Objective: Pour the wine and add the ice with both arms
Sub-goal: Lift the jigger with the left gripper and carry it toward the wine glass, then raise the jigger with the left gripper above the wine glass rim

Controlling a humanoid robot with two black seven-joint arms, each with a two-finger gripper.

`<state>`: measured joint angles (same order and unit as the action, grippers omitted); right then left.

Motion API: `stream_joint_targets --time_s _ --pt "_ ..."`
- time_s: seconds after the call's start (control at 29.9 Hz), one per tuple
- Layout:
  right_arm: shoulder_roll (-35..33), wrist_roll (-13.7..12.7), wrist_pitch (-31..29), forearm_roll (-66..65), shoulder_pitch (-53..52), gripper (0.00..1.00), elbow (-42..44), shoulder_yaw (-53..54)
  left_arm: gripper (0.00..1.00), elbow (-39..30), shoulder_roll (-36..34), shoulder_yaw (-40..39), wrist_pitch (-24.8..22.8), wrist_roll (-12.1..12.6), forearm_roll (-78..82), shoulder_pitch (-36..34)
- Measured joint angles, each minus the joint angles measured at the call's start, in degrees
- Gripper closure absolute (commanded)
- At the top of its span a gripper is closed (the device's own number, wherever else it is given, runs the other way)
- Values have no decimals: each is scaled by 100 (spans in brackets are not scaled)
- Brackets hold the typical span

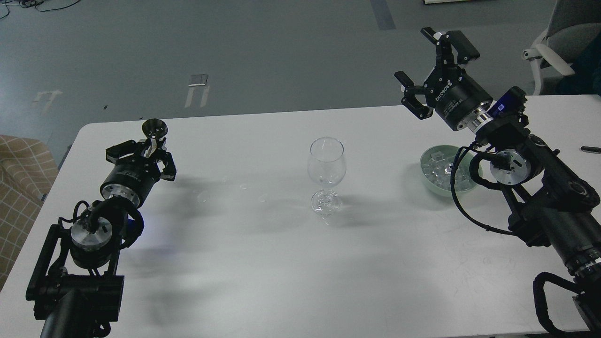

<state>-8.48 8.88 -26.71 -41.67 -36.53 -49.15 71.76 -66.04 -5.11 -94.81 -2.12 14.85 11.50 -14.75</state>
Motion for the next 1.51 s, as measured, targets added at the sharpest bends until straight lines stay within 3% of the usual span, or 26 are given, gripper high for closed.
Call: stream_joint_targets --time_s 0.37,0.67,0.94,1.14,1.51 --pt "1 -4 0 0 58 0 -17 -3 100 -1844 -40 820 1309 276 7 258" --pt "4 -9 0 -25 163 0 -24 -6 100 -2695 -97 1511 1978 568 27 488" --pt "14 -9 -2 -33 188 0 -34 -136 100 -3116 -183 2192 2475 745 163 422" --pt "30 -8 -4 -33 187 0 -35 -167 100 -3179 -134 2579 2955 928 362 -29" --pt "68 -7 -3 -35 267 0 -99 -198 100 -3158 -68 3273 3012 1056 608 -639"
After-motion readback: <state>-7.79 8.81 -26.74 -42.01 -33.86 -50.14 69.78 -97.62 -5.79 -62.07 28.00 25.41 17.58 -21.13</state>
